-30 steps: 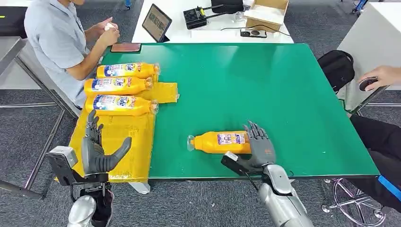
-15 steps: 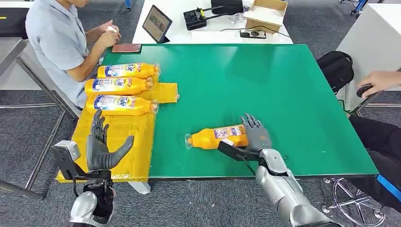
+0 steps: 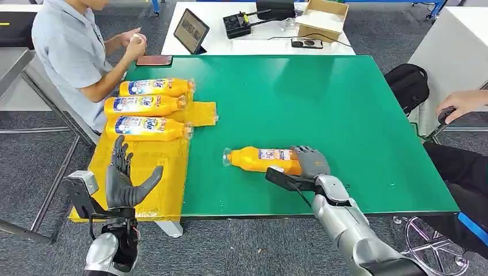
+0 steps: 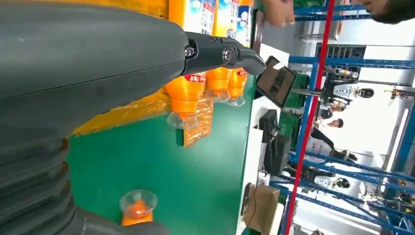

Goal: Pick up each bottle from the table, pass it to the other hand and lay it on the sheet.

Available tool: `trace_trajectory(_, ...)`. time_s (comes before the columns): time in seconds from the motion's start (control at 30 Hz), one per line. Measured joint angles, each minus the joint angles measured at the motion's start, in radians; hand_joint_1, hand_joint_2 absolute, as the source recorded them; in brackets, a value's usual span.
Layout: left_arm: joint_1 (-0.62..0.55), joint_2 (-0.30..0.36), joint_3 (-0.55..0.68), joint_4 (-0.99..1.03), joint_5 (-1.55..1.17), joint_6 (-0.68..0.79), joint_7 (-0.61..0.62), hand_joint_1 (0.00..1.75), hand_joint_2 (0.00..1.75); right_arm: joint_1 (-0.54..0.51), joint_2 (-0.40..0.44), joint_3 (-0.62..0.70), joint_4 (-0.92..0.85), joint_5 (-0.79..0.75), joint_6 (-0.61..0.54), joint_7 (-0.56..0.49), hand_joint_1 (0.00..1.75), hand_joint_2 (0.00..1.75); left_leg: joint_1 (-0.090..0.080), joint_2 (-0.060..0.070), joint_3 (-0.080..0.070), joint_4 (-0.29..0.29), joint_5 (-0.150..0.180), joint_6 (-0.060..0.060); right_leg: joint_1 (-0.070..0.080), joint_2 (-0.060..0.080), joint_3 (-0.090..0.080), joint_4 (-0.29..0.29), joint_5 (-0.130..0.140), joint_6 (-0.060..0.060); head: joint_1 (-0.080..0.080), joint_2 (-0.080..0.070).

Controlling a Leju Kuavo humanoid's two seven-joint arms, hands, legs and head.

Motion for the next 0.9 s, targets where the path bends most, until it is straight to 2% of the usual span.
trace_trajectory(0.03, -0.001, 0.000, 0.000, 0.001, 0.001, 0.000, 0.000, 0.00, 1.75, -0.001, 0.000, 0.000, 0.002, -0.007, 0.002, -0.007, 1.66, 1.75, 0.000, 0.000, 0.000, 0.000, 0.000, 0.000, 0.000, 0.000, 0.000, 0.000, 0.000, 0.000, 0.000, 0.000)
trace_trajectory(0.23, -0.003, 0.000, 0.001, 0.002, 0.003, 0.000, 0.000, 0.00, 1.75, -0.002, 0.000, -0.001, 0.006, -0.043, 0.021, -0.036, 1.71, 1.75, 0.000, 0.000, 0.001, 0.000, 0.000, 0.000, 0.000, 0.000, 0.000, 0.000, 0.000, 0.000, 0.000, 0.000)
trace_trajectory(0.33, -0.004, 0.000, 0.001, 0.003, 0.003, -0.001, 0.000, 0.00, 1.75, -0.003, 0.000, -0.002, 0.007, -0.059, 0.032, -0.048, 1.68, 1.75, 0.000, 0.000, 0.001, 0.000, 0.000, 0.000, 0.000, 0.000, 0.000, 0.000, 0.000, 0.000, 0.000, 0.000)
trace_trajectory(0.4, -0.010, 0.004, 0.001, 0.012, 0.000, 0.005, 0.000, 0.00, 1.75, -0.001, 0.000, -0.005, 0.010, -0.095, 0.051, -0.088, 1.75, 1.75, 0.000, 0.001, 0.003, 0.000, -0.001, 0.000, 0.000, 0.001, 0.002, 0.000, 0.000, 0.000, 0.000, 0.000)
trace_trajectory(0.53, -0.009, 0.008, -0.001, 0.018, -0.006, 0.010, -0.011, 0.00, 1.75, 0.018, 0.007, -0.009, 0.008, -0.199, 0.055, -0.191, 1.75, 1.75, 0.000, 0.001, 0.004, 0.000, -0.001, 0.000, 0.000, 0.001, 0.003, 0.000, 0.000, 0.000, 0.000, 0.000)
trace_trajectory(0.57, -0.006, 0.008, -0.003, 0.017, -0.006, 0.006, -0.016, 0.00, 1.75, 0.031, 0.010, -0.011, 0.003, -0.229, 0.045, -0.232, 1.75, 1.75, 0.000, 0.001, 0.005, 0.000, -0.001, 0.000, 0.000, 0.001, 0.004, 0.000, 0.000, 0.000, 0.000, 0.000)
trace_trajectory(0.6, 0.000, 0.008, -0.009, 0.015, -0.006, 0.001, -0.022, 0.00, 1.75, 0.047, 0.014, -0.012, -0.008, -0.262, 0.026, -0.277, 1.68, 1.75, 0.000, 0.001, 0.004, 0.000, -0.001, 0.000, 0.000, 0.001, 0.004, 0.000, 0.000, 0.000, 0.000, 0.000)
trace_trajectory(0.63, 0.008, 0.008, -0.016, 0.012, -0.007, -0.003, -0.028, 0.00, 1.75, 0.067, 0.019, -0.015, -0.022, -0.294, 0.010, -0.315, 1.52, 1.75, 0.000, 0.001, 0.004, 0.000, -0.001, 0.000, 0.000, 0.001, 0.004, 0.000, 0.000, 0.000, 0.000, 0.000)
trace_trajectory(0.67, 0.019, 0.008, -0.025, 0.007, -0.011, -0.008, -0.033, 0.00, 1.75, 0.093, 0.029, -0.021, -0.049, -0.339, -0.015, -0.363, 1.52, 1.75, 0.000, 0.001, 0.003, 0.000, -0.001, 0.000, 0.000, 0.001, 0.003, 0.000, 0.000, 0.000, 0.000, 0.000)
trace_trajectory(0.7, 0.033, 0.007, -0.037, 0.002, -0.020, -0.008, -0.044, 0.00, 1.75, 0.129, 0.036, -0.030, -0.087, -0.381, -0.040, -0.407, 1.34, 1.75, 0.000, 0.000, 0.001, 0.000, -0.001, 0.000, 0.000, 0.001, 0.002, 0.000, 0.000, 0.000, 0.000, 0.000)
trace_trajectory(0.8, 0.079, 0.004, -0.079, -0.005, -0.062, -0.003, -0.083, 0.00, 1.75, 0.237, 0.063, -0.038, -0.215, -0.487, -0.073, -0.471, 1.41, 1.75, 0.000, -0.002, -0.005, 0.000, -0.001, 0.000, 0.000, 0.000, -0.002, 0.001, -0.001, 0.000, 0.000, 0.000)
trace_trajectory(0.9, 0.121, 0.002, -0.123, -0.010, -0.073, -0.010, -0.098, 0.00, 1.75, 0.318, 0.083, -0.044, -0.342, -0.533, -0.104, -0.491, 1.45, 1.75, 0.000, -0.002, -0.010, 0.000, -0.001, 0.000, 0.000, 0.000, -0.008, 0.001, -0.001, 0.000, 0.000, 0.000)
